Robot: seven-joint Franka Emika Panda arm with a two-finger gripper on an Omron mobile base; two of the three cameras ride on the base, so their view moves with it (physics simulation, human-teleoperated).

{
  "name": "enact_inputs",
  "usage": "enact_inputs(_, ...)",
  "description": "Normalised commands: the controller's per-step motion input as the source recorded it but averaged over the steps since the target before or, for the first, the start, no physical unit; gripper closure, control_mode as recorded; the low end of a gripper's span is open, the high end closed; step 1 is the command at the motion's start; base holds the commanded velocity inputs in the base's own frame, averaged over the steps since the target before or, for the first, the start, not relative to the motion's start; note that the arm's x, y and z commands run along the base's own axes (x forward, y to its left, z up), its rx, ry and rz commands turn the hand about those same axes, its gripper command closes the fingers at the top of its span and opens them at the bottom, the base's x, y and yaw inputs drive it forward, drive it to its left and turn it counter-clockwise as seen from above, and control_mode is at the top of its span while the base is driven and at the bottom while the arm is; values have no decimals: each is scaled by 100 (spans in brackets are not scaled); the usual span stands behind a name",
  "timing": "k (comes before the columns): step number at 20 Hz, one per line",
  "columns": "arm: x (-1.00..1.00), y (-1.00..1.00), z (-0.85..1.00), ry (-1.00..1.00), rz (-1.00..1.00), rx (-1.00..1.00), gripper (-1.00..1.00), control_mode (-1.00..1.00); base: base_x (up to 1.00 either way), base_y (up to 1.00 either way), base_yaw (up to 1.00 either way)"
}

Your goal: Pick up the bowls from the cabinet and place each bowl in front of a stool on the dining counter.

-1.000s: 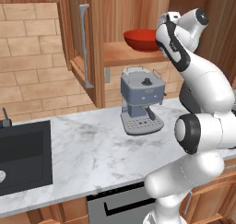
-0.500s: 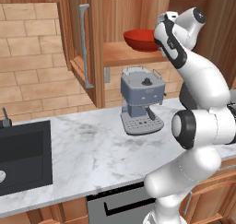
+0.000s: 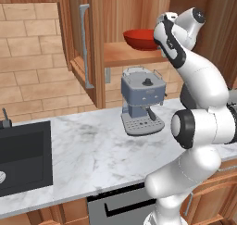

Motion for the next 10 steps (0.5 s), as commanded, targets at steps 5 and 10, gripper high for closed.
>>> enact_inputs(5, 7, 2, -9, 0, 0, 0, 100, -100, 0, 0, 0)
enact_inputs(10, 5, 0, -6, 0, 0, 0, 100, -100, 0, 0, 0)
